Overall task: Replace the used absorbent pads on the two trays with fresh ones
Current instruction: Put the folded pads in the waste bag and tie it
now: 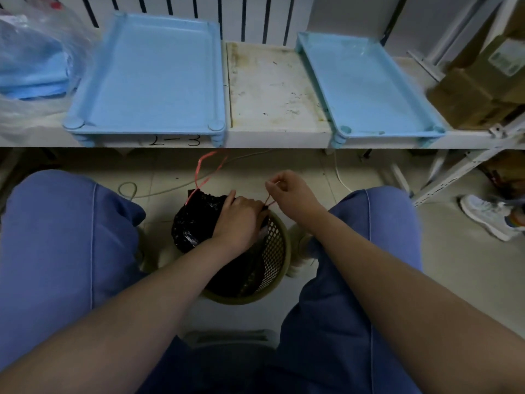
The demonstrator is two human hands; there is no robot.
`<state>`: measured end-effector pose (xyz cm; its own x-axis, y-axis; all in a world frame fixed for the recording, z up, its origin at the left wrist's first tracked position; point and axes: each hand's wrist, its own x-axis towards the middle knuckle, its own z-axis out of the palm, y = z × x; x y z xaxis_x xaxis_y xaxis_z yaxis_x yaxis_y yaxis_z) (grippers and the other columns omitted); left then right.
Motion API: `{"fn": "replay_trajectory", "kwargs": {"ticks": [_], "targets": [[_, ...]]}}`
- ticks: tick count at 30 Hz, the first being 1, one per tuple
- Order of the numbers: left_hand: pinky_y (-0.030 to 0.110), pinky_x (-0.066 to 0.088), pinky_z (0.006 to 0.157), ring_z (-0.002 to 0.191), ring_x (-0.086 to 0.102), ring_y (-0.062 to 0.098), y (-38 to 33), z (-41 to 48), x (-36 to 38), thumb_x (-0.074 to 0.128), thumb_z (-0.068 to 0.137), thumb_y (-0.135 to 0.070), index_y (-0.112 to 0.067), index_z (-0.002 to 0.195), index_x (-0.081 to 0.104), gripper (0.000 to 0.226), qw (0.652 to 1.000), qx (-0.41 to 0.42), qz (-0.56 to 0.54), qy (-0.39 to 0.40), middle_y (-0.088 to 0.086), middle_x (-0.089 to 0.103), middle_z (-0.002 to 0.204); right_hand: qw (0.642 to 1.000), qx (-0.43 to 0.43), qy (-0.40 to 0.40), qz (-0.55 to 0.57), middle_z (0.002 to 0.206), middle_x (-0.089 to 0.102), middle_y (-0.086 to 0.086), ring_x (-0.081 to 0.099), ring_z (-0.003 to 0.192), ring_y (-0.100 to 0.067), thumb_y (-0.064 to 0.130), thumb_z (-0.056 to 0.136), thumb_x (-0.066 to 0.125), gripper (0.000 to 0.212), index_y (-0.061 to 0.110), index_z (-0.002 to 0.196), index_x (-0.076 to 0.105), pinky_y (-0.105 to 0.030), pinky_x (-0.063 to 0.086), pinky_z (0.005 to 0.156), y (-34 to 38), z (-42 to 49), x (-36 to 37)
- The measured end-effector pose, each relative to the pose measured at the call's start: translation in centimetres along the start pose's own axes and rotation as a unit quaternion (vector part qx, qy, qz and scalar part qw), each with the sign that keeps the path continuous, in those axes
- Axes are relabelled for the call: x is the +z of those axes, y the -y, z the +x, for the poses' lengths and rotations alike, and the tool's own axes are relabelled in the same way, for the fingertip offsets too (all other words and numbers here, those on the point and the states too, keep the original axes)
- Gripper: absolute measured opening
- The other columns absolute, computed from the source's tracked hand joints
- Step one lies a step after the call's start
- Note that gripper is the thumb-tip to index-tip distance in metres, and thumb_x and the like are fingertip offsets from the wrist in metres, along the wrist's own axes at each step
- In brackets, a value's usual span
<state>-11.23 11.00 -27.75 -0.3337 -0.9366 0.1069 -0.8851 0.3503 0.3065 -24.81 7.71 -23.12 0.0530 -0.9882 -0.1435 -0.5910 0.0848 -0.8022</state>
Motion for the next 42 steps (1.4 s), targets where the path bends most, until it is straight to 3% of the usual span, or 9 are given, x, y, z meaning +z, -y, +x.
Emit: {"fn": "replay_trajectory", "kwargs": {"ticks": [8, 13, 16, 20, 27, 33, 37, 39, 42], "targets": [[0.036, 0.006, 0.119, 0.114, 0.05, 0.02, 3.2, -1.2, -0.1, 0.03, 0.103, -0.03, -0.017, 0.105, 0.057, 0.03, 0.997, -0.062, 0.036, 0.04, 0.0, 0.062, 0.108, 0.962, 0.111, -0.06, 0.242, 0.073, 0.051, -0.001, 0.046, 0.065, -0.012, 0.024, 0.097, 0.049, 0.02, 0.015, 0.08, 0.054, -0.027, 0.044, 0.059, -0.2, 0.6, -1.3], [0.037, 0.009, 0.119, 0.112, 0.051, 0.02, 3.2, -0.7, -0.5, 0.028, 0.103, -0.029, -0.016, 0.103, 0.057, 0.031, 0.995, -0.088, 0.013, 0.045, 0.0, 0.063, 0.105, 0.955, 0.164, 0.079, 0.234, 0.117, 0.06, -0.003, 0.055, 0.106, -0.021, 0.056, 0.089, 0.051, 0.055, 0.012, 0.121, 0.056, -0.037, 0.048, 0.091, -0.6, -0.1, 0.2], [0.037, 0.009, 0.119, 0.112, 0.051, 0.021, 2.9, -0.5, -0.6, 0.031, 0.102, -0.031, -0.016, 0.107, 0.058, 0.031, 0.996, -0.077, 0.017, 0.051, 0.0, 0.063, 0.106, 0.961, 0.154, 0.101, 0.208, 0.11, 0.067, -0.004, 0.063, 0.097, -0.022, 0.048, 0.093, 0.051, 0.045, 0.012, 0.118, 0.063, -0.029, 0.05, 0.076, -0.8, -0.5, 2.3], [0.037, 0.007, 0.119, 0.115, 0.05, 0.018, 2.5, -0.4, -0.4, 0.031, 0.101, -0.04, -0.021, 0.118, 0.058, 0.038, 0.998, -0.049, 0.022, 0.039, -0.003, 0.065, 0.109, 0.943, 0.165, 0.045, 0.284, 0.076, 0.066, -0.001, 0.053, 0.051, -0.007, 0.043, 0.098, 0.042, 0.04, 0.013, 0.08, 0.061, -0.02, 0.037, 0.044, 0.1, -0.4, 3.5], [0.037, 0.0, 0.12, 0.119, 0.047, 0.015, 5.6, -1.9, 0.2, 0.032, 0.1, -0.04, -0.02, 0.104, 0.063, 0.037, 0.995, -0.032, 0.066, 0.062, -0.005, 0.065, 0.109, 0.877, 0.215, 0.033, 0.428, 0.047, 0.023, 0.007, 0.016, 0.04, -0.008, 0.04, 0.102, 0.033, 0.042, 0.02, 0.064, 0.035, -0.022, 0.016, 0.037, 0.0, 0.7, 2.9], [0.037, 0.0, 0.12, 0.117, 0.048, 0.014, 5.2, -1.9, 0.7, 0.032, 0.101, -0.037, -0.018, 0.106, 0.063, 0.037, 0.996, -0.04, 0.055, 0.051, -0.004, 0.064, 0.107, 0.833, 0.227, 0.014, 0.505, 0.06, 0.047, 0.002, 0.031, 0.044, -0.008, 0.057, 0.097, 0.03, 0.047, 0.016, 0.086, 0.051, -0.022, 0.027, 0.045, 0.3, 0.7, 2.7], [0.031, -0.002, 0.117, 0.116, 0.049, 0.016, 5.0, -1.9, 1.0, 0.031, 0.101, -0.037, -0.019, 0.104, 0.062, 0.036, 0.996, -0.076, 0.028, 0.03, -0.003, 0.064, 0.106, 0.873, 0.218, 0.1, 0.424, 0.101, 0.059, -0.007, 0.05, 0.058, -0.008, 0.059, 0.093, 0.04, 0.049, 0.013, 0.103, 0.055, -0.024, 0.04, 0.055, 0.8, 0.0, 3.1], [0.031, -0.001, 0.118, 0.117, 0.049, 0.016, 4.7, -1.7, 0.8, 0.03, 0.101, -0.037, -0.019, 0.108, 0.062, 0.037, 0.997, -0.074, 0.015, 0.016, -0.002, 0.064, 0.107, 0.905, 0.198, 0.143, 0.349, 0.101, 0.059, -0.006, 0.048, 0.064, -0.01, 0.04, 0.098, 0.046, 0.029, 0.014, 0.101, 0.06, -0.024, 0.039, 0.058, 0.7, -0.6, 3.9], [0.034, 0.0, 0.12, 0.119, 0.047, 0.016, 4.2, -1.7, 0.6, 0.03, 0.101, -0.035, -0.021, 0.117, 0.059, 0.036, 0.999, -0.05, 0.009, 0.002, -0.002, 0.063, 0.108, 0.93, 0.164, 0.112, 0.31, 0.081, 0.062, -0.004, 0.044, 0.058, -0.01, 0.032, 0.102, 0.039, 0.034, 0.013, 0.084, 0.061, -0.025, 0.033, 0.055, 0.5, -0.8, 5.0]]}}
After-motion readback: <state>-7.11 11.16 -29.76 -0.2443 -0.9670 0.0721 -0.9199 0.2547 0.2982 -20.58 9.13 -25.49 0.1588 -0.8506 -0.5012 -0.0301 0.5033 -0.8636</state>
